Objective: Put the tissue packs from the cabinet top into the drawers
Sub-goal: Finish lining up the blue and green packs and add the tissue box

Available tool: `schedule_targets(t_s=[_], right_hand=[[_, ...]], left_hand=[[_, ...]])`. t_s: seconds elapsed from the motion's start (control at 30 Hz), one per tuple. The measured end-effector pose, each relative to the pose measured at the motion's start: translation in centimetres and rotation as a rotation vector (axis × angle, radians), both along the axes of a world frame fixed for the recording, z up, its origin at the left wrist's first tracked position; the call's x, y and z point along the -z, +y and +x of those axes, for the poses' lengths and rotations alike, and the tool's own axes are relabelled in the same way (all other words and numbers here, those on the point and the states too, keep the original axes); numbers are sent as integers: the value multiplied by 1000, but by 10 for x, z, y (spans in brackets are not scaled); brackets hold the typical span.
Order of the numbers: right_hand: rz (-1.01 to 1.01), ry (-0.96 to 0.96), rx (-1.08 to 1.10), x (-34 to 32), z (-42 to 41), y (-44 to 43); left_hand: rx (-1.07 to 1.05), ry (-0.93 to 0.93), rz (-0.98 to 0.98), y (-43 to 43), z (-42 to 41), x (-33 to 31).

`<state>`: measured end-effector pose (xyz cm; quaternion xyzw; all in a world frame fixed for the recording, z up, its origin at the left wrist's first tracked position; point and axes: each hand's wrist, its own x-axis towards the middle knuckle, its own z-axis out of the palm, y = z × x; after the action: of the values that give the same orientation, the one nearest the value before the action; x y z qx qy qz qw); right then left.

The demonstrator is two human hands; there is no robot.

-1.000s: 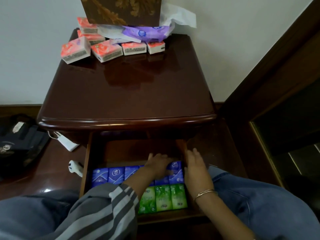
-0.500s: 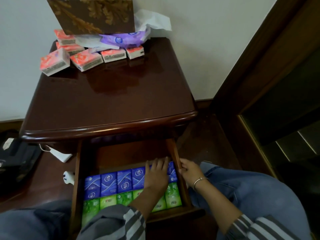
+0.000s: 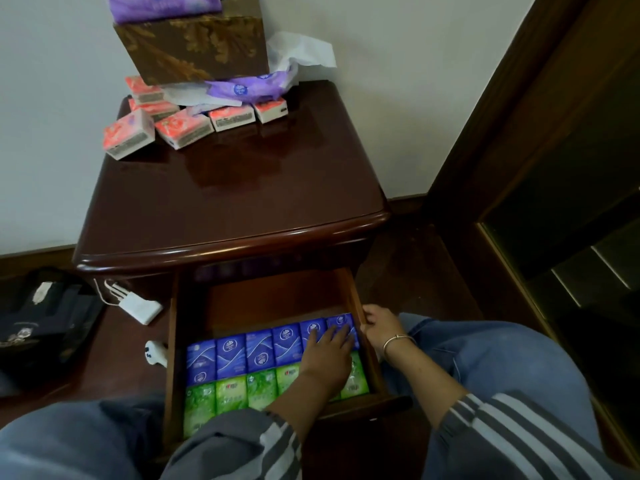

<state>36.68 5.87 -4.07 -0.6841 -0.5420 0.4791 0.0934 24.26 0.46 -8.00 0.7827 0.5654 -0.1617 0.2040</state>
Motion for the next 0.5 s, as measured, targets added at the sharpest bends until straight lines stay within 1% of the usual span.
schedule_targets(t_s=[0.1,0.17,0.23,0.33,0.37,0.43,0.5], right_hand=[[24,12,46,3,-1,-7],[60,13,75,4,-1,-12],[77,-13,53,-4,-2,-12],[52,-77,-70,-30,-13,-12],[41,-65,-131,-43,-19,-13],[37,33,-242,-75,-33,-17],[116,126,-340,-108,-46,-18]], left_hand=[[-11,-45,84,-5,-9,-11],[-100,-102,189,-12,-22,-23],[-162,-190,236,-22,-42,-42],[-136,-355,283,-39,-81,-79],[-151,-413,308,-44,-95,-94],[-215,-502,391,-54,-126,-122],[-283,-530,496,-57,-157,-147]])
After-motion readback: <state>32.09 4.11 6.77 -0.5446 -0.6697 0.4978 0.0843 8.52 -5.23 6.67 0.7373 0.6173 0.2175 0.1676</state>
